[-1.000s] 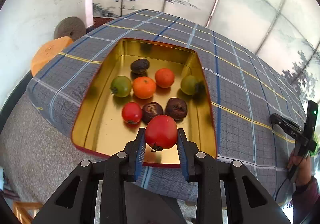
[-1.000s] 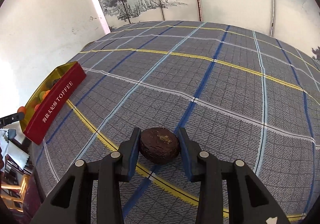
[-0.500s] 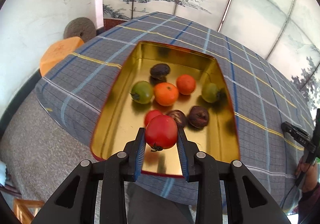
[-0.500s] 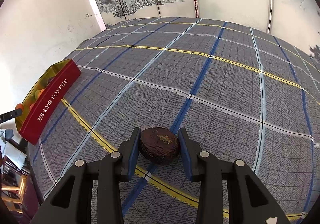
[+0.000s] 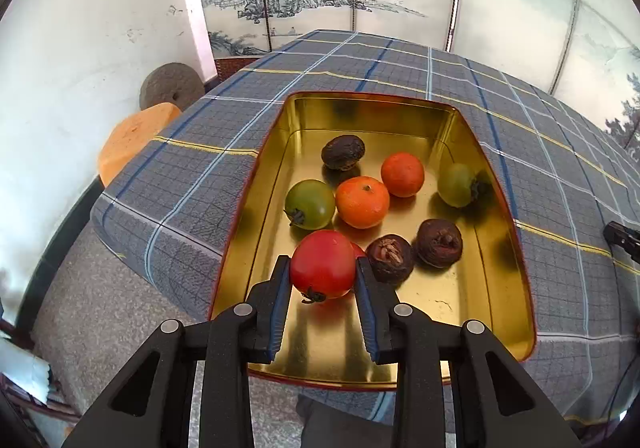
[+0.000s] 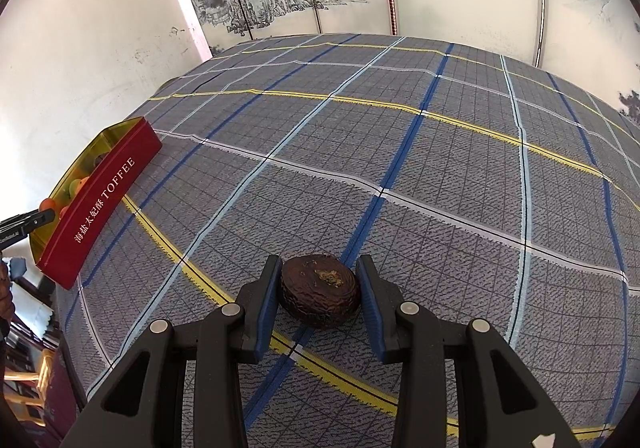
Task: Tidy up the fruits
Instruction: 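Lower the tomato into the tray and open the left gripper, then carry the dark brown fruit over the tray and open the right gripper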
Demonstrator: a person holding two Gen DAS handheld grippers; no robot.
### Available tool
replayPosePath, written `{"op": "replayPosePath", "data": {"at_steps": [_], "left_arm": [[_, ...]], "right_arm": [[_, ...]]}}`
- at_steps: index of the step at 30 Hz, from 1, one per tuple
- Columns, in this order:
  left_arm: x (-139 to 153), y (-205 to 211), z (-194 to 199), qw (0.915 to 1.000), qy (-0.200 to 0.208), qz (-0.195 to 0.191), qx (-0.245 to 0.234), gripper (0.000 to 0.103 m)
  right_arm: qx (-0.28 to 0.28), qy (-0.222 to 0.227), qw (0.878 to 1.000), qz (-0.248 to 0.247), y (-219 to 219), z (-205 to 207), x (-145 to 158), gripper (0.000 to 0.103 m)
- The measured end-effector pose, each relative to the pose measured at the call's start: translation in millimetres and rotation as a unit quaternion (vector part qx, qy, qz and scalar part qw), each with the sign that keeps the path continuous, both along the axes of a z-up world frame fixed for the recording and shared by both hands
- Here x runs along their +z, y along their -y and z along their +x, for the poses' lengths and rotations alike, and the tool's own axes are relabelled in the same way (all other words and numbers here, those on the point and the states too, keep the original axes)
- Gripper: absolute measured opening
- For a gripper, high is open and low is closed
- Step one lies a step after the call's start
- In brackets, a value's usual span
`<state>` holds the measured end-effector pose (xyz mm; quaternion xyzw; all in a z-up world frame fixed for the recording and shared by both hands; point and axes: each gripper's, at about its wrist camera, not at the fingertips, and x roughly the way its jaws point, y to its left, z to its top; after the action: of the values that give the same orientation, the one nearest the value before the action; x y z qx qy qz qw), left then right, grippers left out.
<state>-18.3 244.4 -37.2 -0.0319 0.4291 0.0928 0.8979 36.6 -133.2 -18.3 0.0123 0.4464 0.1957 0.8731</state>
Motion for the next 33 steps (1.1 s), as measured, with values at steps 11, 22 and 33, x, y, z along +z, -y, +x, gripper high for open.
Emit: {"op": "replayPosePath", "data": {"at_steps": [11, 22, 33], "left_arm": [[7, 0, -1, 0.9992, 0.016, 0.034, 0.016, 0.055], [17, 11, -10, 0.9979, 0.028, 0.057, 0.014, 0.062], [22, 23, -16, 0.9964, 0.033, 0.077, 0.011, 0.067]], "right_arm": [[0.0, 0.0, 1.0, -0.001, 0, 0, 0, 0.036], [0.001, 0.002, 1.0, -0.002, -1, 0, 0, 0.036], [0.016, 0.001, 1.0, 0.011, -15, -15, 2, 0.036]]}}
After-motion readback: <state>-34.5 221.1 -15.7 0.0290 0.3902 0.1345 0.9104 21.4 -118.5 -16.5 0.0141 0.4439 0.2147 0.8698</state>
